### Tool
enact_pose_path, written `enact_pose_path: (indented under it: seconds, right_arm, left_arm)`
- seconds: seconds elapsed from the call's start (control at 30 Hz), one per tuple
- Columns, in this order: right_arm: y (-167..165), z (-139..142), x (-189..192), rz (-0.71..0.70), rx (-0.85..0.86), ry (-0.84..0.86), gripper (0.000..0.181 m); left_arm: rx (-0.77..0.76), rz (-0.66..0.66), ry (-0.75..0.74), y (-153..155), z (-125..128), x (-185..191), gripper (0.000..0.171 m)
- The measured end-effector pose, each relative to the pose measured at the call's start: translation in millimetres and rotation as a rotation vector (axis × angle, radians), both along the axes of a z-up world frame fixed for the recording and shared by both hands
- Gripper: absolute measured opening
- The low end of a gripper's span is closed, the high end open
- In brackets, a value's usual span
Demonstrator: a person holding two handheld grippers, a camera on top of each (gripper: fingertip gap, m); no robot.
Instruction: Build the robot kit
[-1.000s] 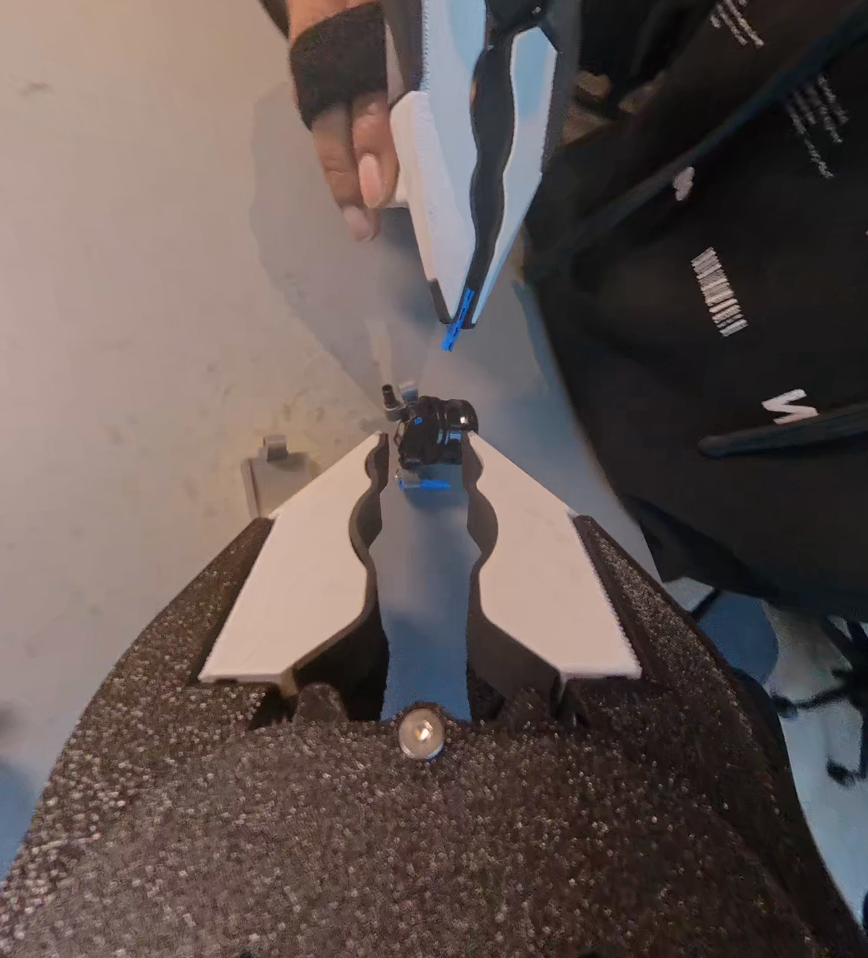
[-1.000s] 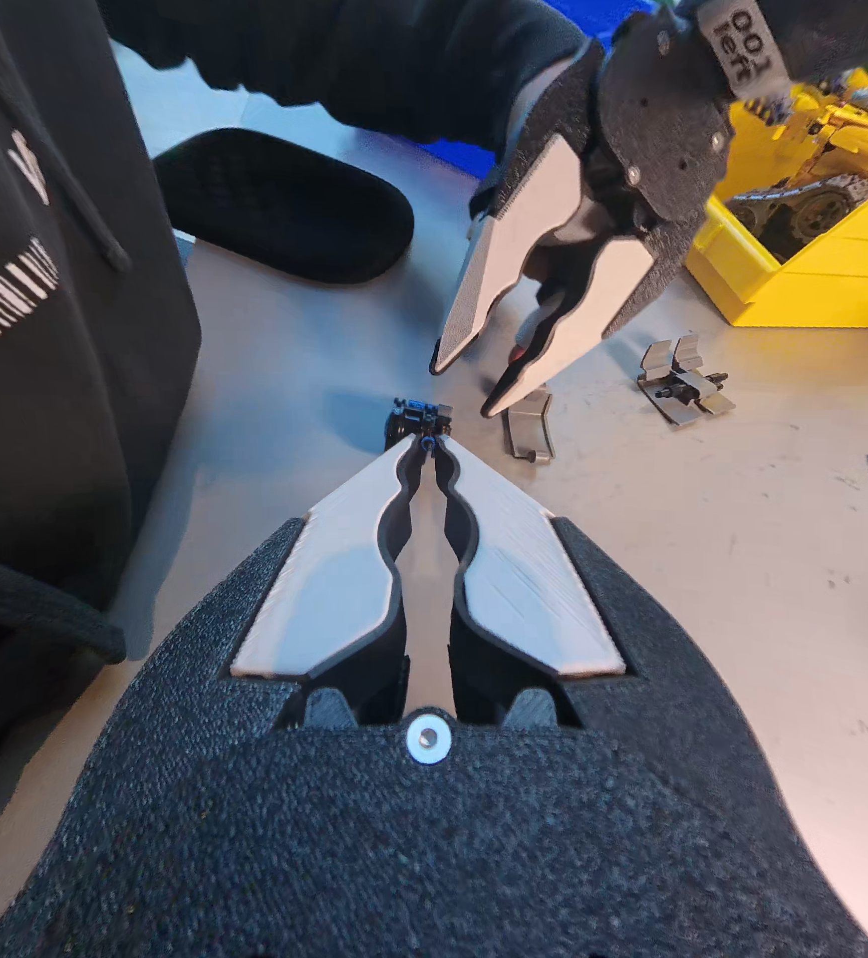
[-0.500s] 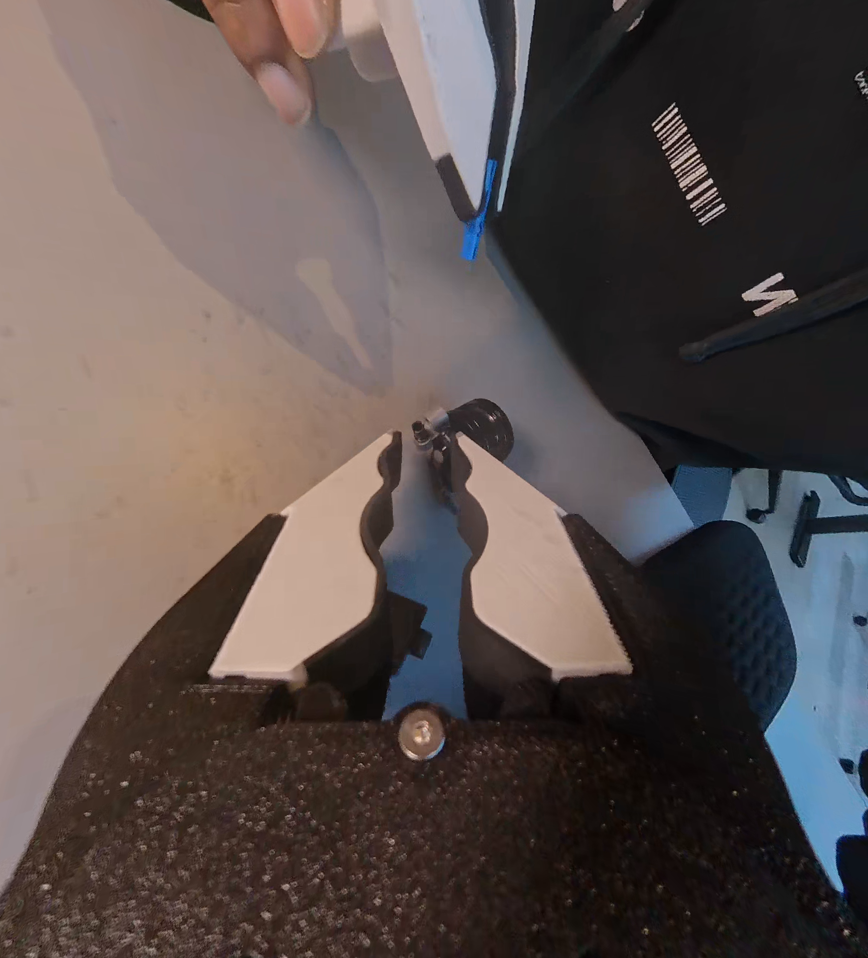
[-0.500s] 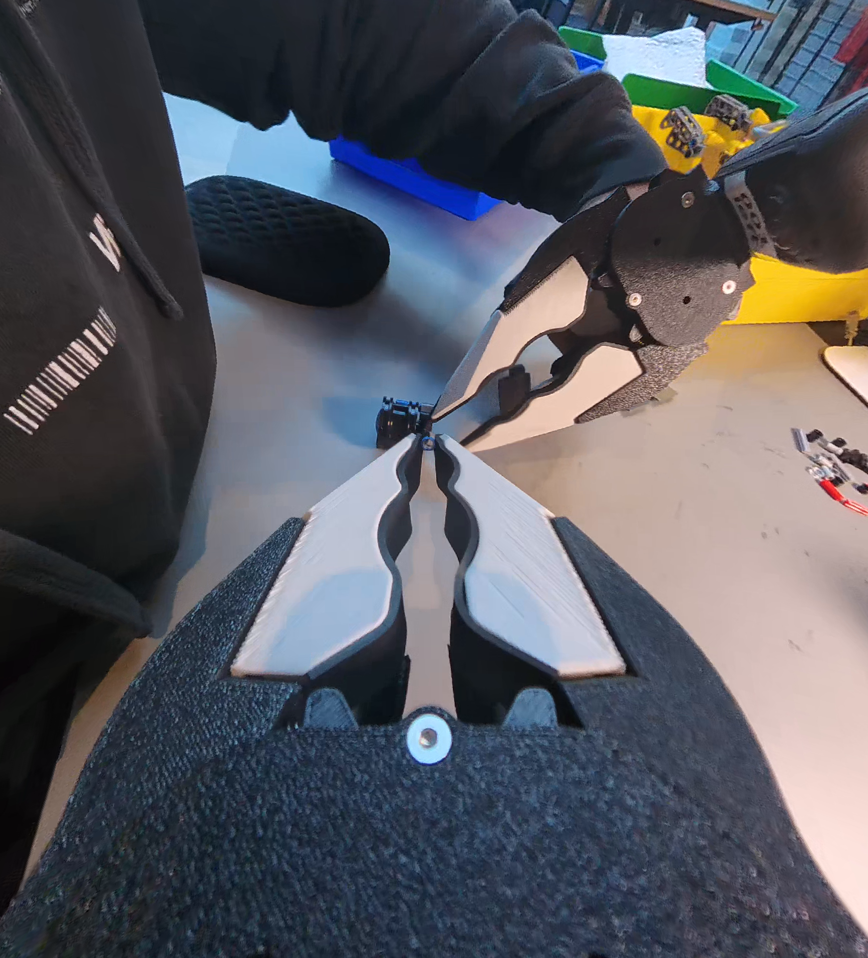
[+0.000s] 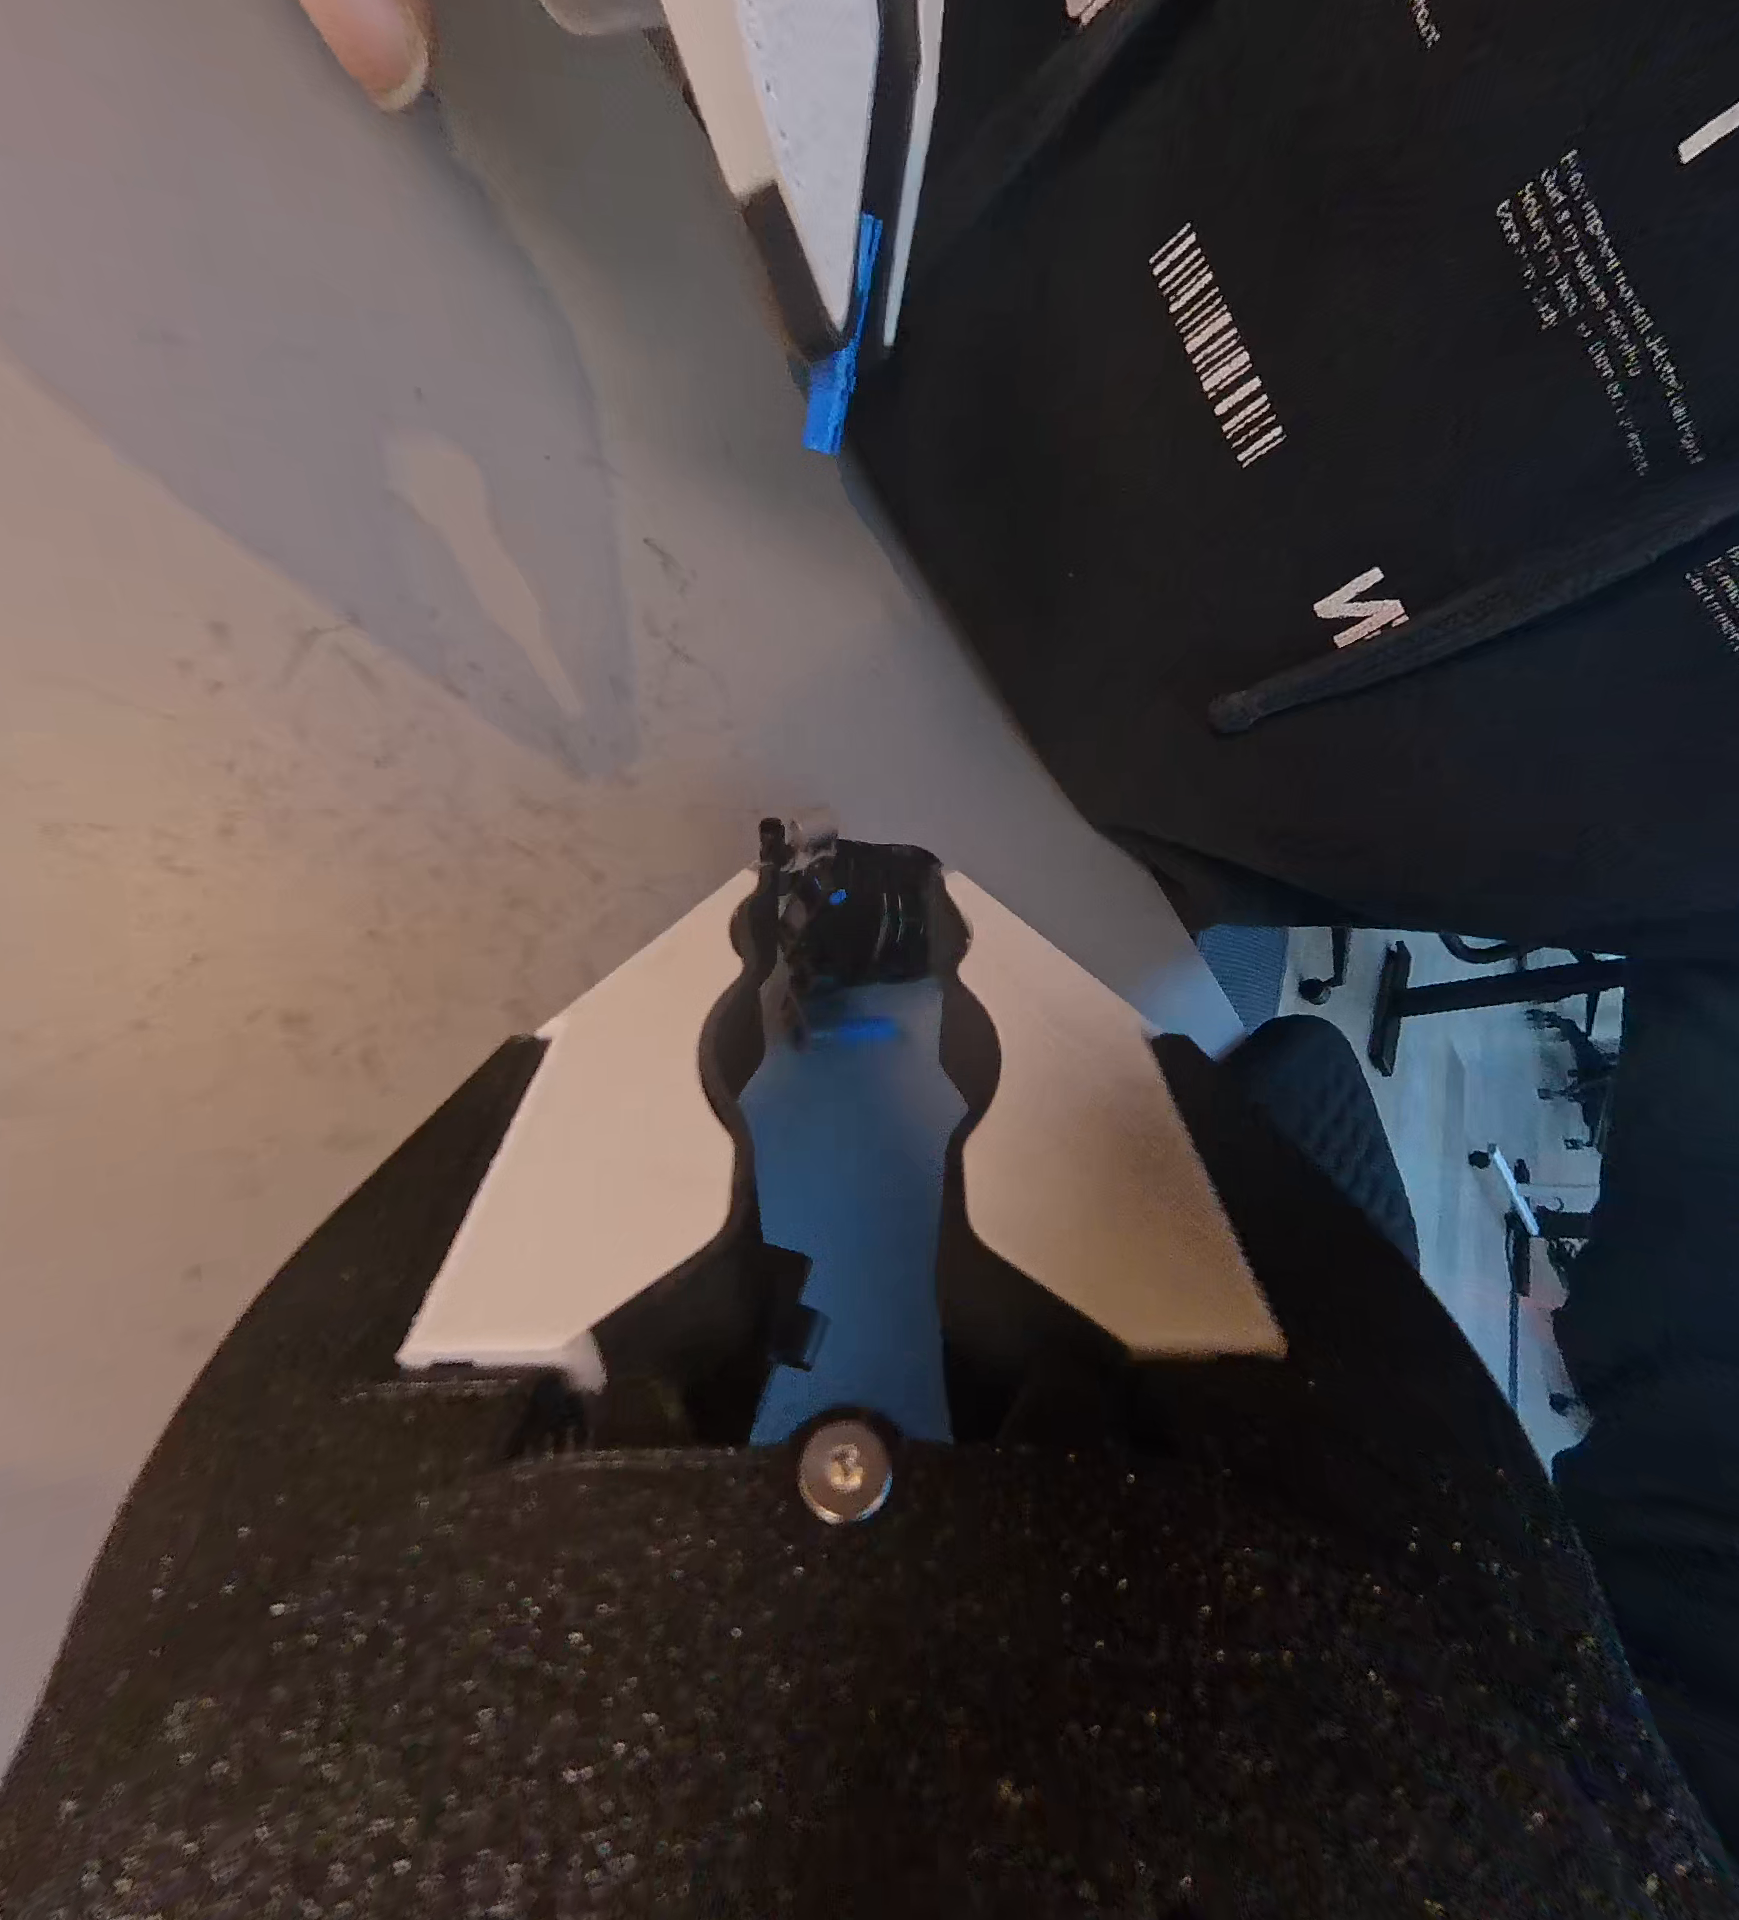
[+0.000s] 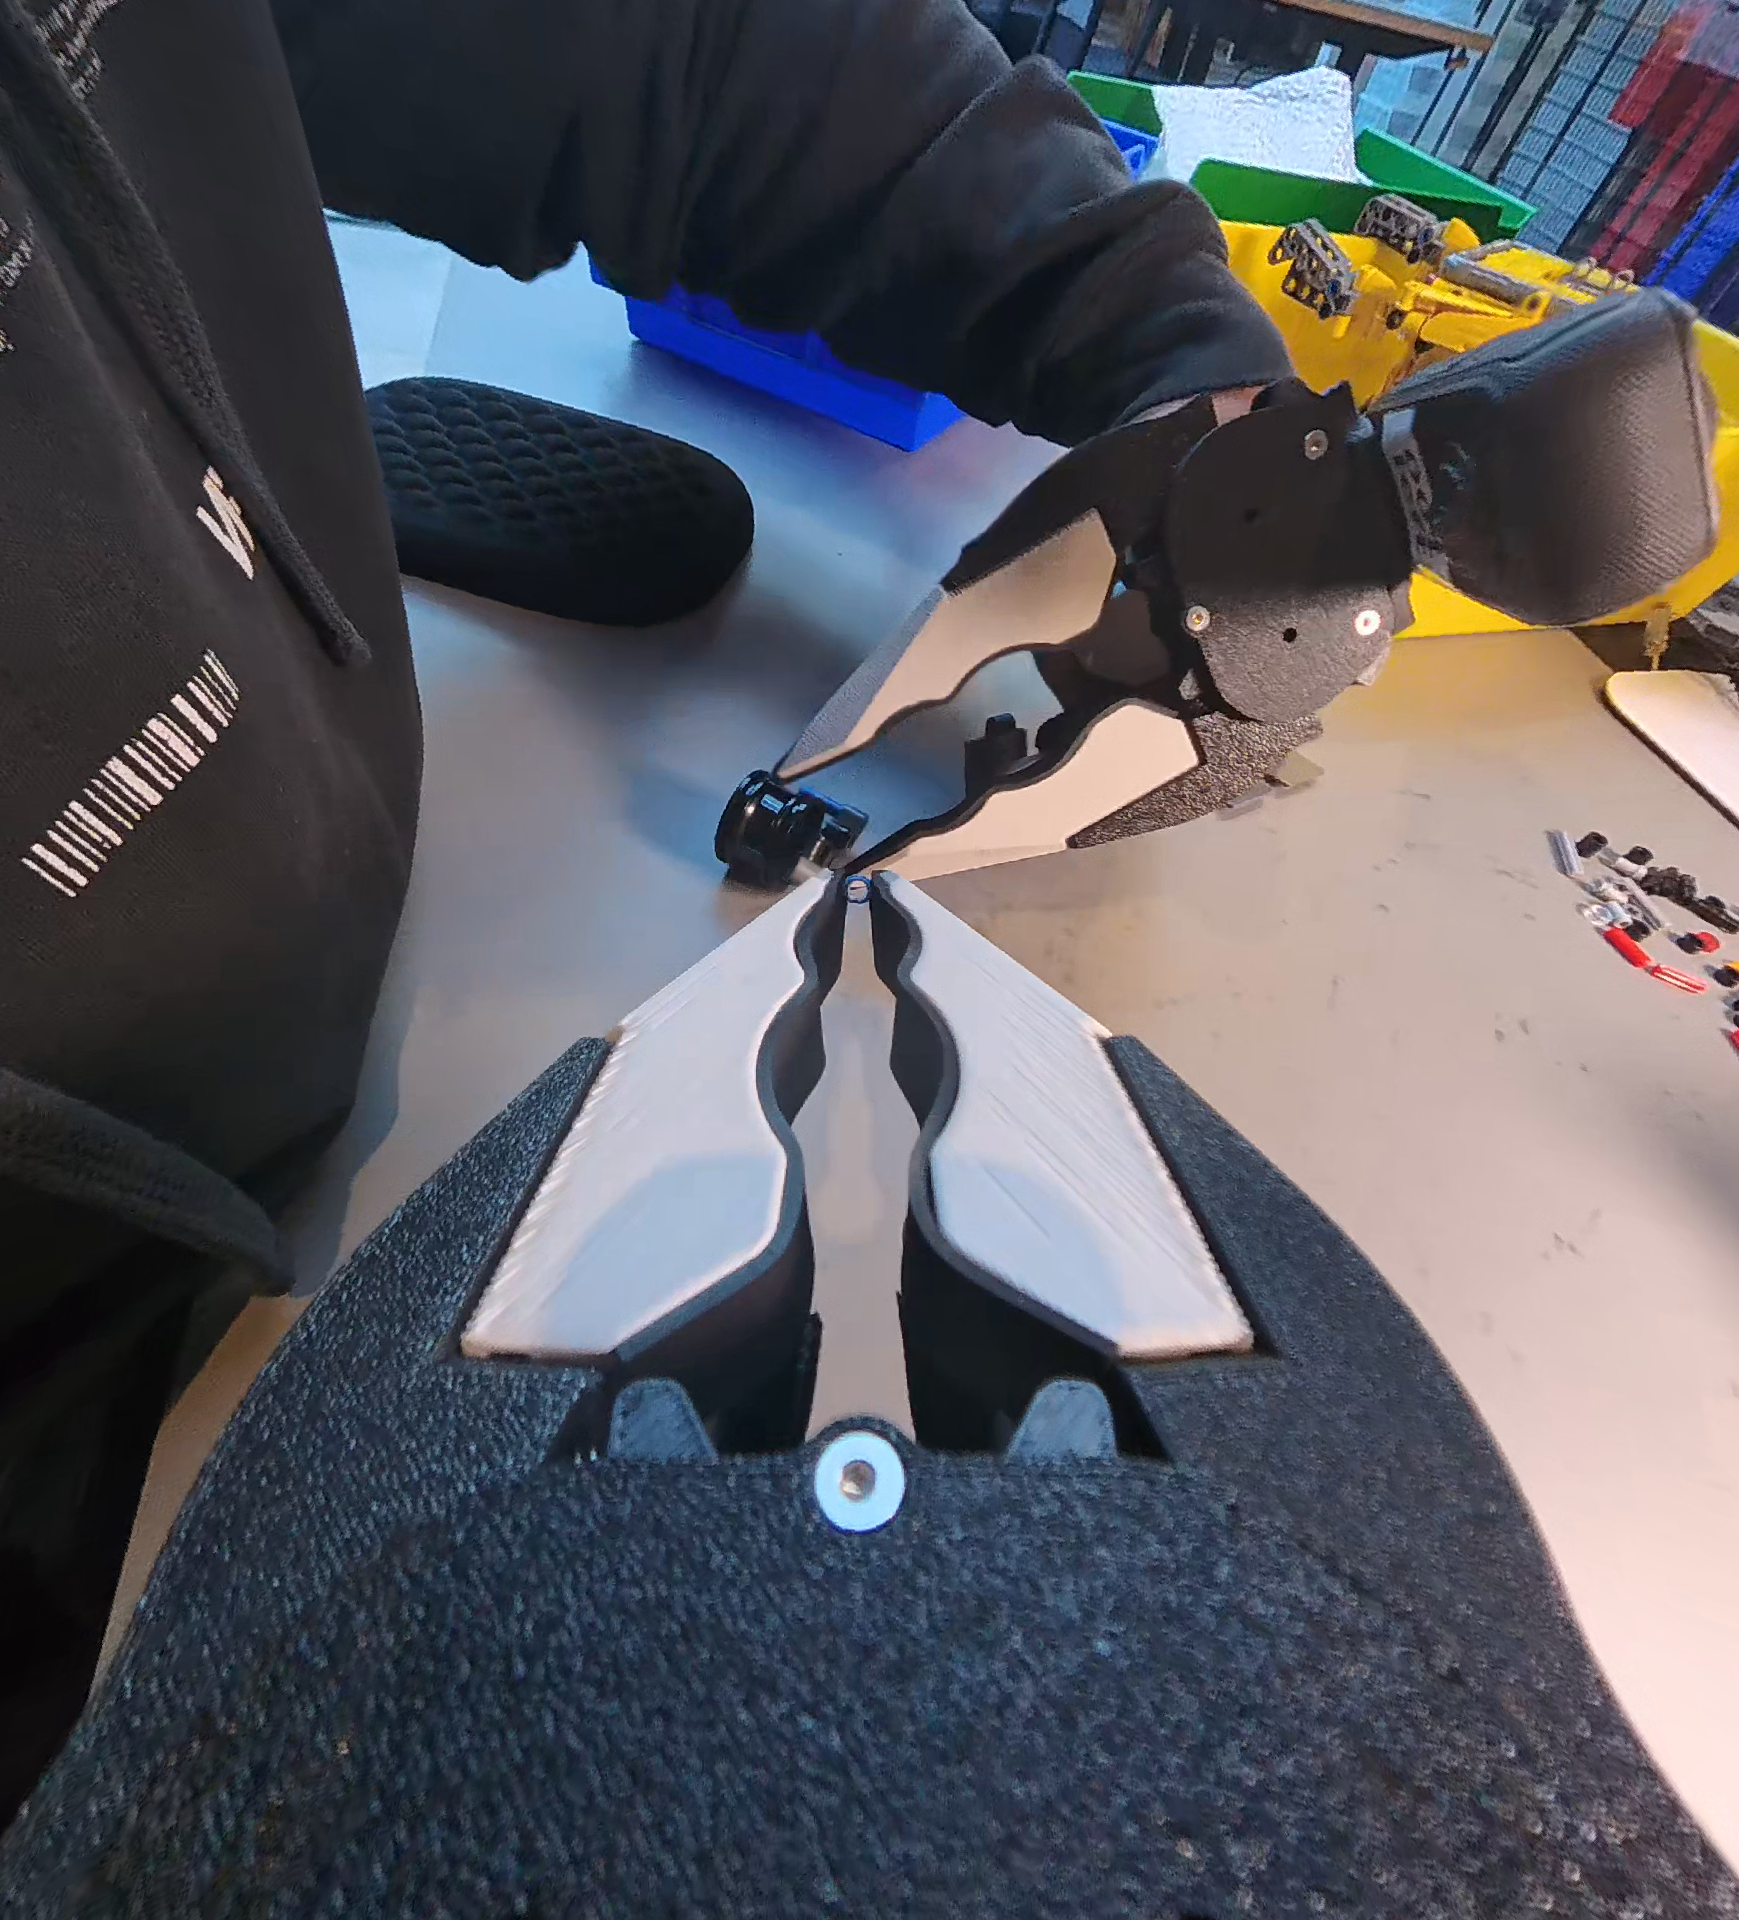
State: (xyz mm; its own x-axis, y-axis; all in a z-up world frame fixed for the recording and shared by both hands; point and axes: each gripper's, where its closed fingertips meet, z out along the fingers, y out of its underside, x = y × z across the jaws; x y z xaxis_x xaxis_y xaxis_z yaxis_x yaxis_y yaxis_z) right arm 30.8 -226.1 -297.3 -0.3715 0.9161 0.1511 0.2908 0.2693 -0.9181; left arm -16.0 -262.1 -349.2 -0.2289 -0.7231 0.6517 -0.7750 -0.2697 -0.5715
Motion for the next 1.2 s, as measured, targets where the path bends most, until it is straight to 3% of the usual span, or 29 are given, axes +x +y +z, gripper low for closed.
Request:
enact_pose_path:
  seconds: [0.23, 0.4, 0.5, 0.6, 0.73, 0.8, 0.97, 1.2]
  right_arm:
    - [0.7, 0.1, -2.2, -0.001, 0.010, 0.001, 0.005]
    - [0.5, 0.9, -3.0, 0.000, 0.011, 0.009, 0.005]
    - [3.6, 1.4, -4.6, -0.017, 0.024, 0.009, 0.005]
    - [6.8, 3.8, -5.9, -0.037, 0.022, 0.020, 0.005]
    - [8.1, 2.9, -9.2, -0.049, 0.030, 0.021, 0.005]
    - [7.1, 2.0, -11.1, -0.045, 0.033, 0.018, 0.005]
    - [3.0, 2.6, -13.6, -0.023, 0.037, 0.017, 0.005]
    - [-2.9, 4.8, -15.8, 0.014, 0.026, 0.013, 0.005]
  left_arm:
    - [0.157, 0.058, 0.079, -9.0, -6.0, -9.1, 0.038]
    - [0.328, 0.204, 0.082, -16.9, -7.4, -14.1, 0.028]
    - [0.403, 0.385, 0.107, -19.5, -8.8, -12.3, 0.027]
    - [0.444, 0.654, 0.136, -18.1, -9.6, -12.2, 0.026]
    - [0.396, 1.093, 0.169, -13.5, -8.4, -12.6, 0.026]
    - [0.349, 1.198, 0.155, -20.1, -4.8, -9.2, 0.033]
    - [0.383, 1.177, 0.089, -24.2, 14.5, -22.5, 0.037]
    - [0.280, 0.904, -0.007, -7.7, -0.9, -40.1, 0.028]
